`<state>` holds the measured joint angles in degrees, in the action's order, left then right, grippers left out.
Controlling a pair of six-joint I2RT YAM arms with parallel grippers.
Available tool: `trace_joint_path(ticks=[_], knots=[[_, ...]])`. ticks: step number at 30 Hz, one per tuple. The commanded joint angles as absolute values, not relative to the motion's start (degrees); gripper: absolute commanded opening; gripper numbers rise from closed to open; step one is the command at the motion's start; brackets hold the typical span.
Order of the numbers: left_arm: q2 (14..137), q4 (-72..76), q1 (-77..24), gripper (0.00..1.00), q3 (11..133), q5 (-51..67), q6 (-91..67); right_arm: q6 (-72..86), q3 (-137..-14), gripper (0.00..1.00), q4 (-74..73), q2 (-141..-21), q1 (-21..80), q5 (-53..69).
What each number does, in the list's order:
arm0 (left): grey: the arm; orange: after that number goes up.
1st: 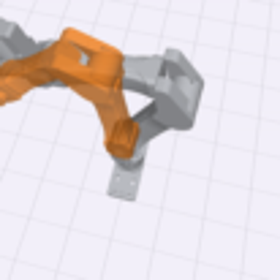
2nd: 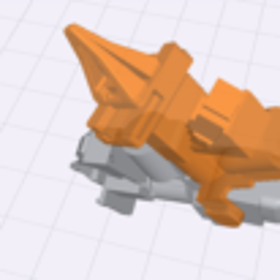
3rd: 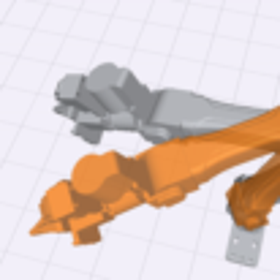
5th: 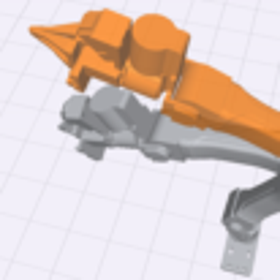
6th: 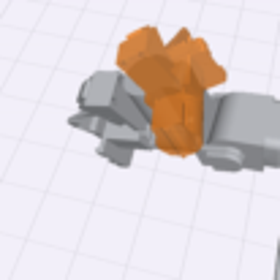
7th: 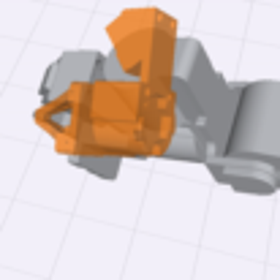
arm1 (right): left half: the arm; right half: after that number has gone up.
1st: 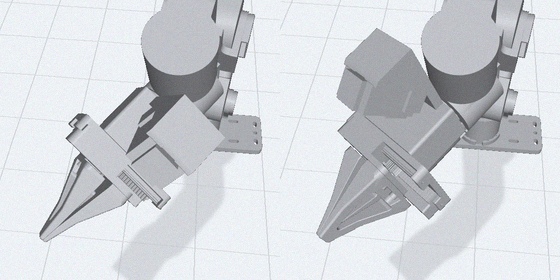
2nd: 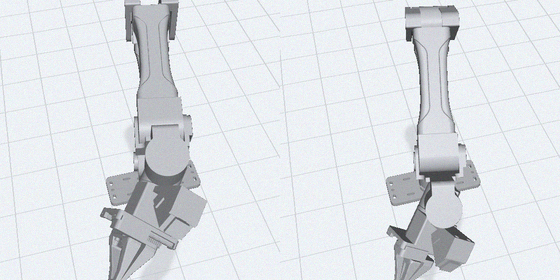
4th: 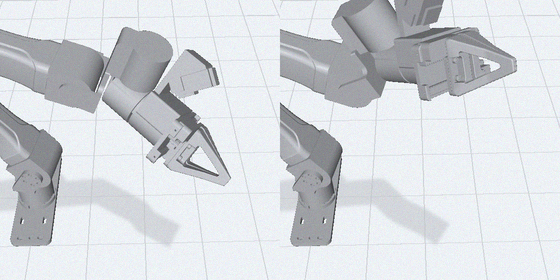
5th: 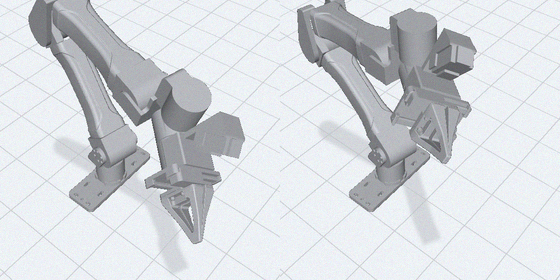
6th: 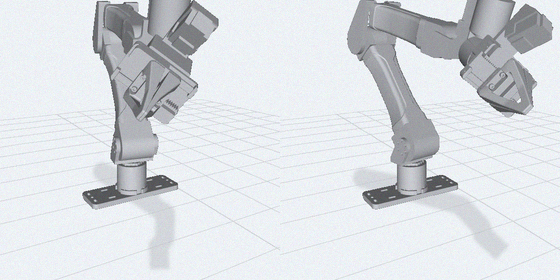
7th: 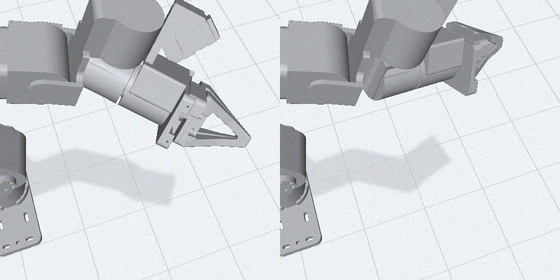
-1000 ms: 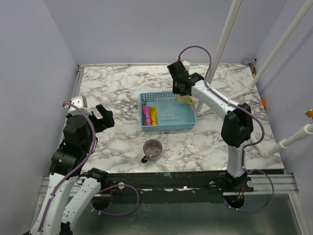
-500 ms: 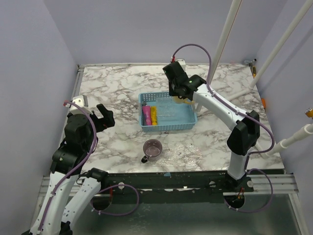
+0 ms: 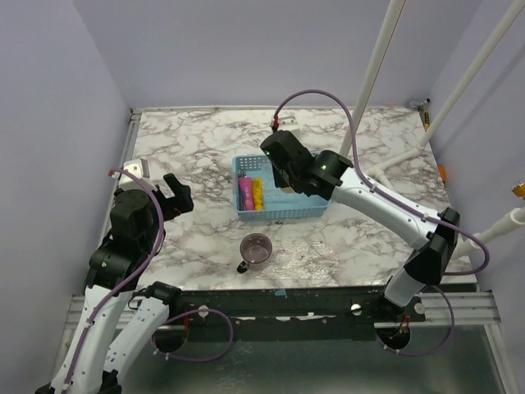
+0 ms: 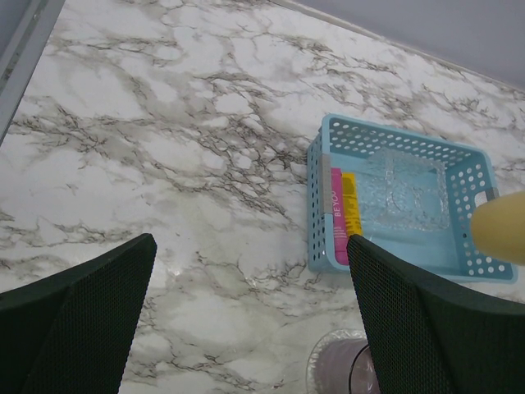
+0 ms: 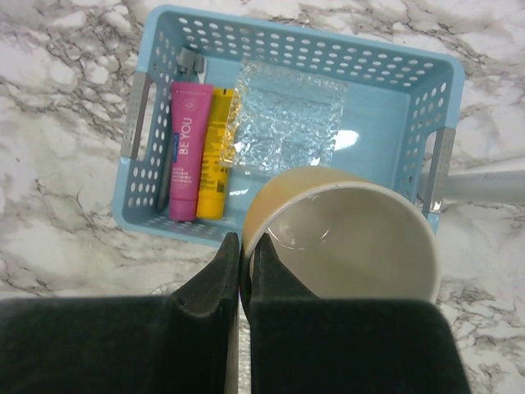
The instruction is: Prepare toiletry sets of a toothbrush and toothpaste on the tray
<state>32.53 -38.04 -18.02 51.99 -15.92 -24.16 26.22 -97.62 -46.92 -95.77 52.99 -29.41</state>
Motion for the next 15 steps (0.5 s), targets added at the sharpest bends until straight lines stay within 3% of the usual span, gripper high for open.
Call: trace_joint_path(ticks=[1,15], knots=[[32.8,-36.9,-18.2,0.98,51.5,-15.4,-23.7,28.1,-96.0,0.01,-49.1,-91.5,55.4,-33.8],[33.3,-36.8,-18.2,0.98,51.5,-14.8,-23.6,34.9,-80.6,0.01,-53.0,-80.5,61.5,-34.3]])
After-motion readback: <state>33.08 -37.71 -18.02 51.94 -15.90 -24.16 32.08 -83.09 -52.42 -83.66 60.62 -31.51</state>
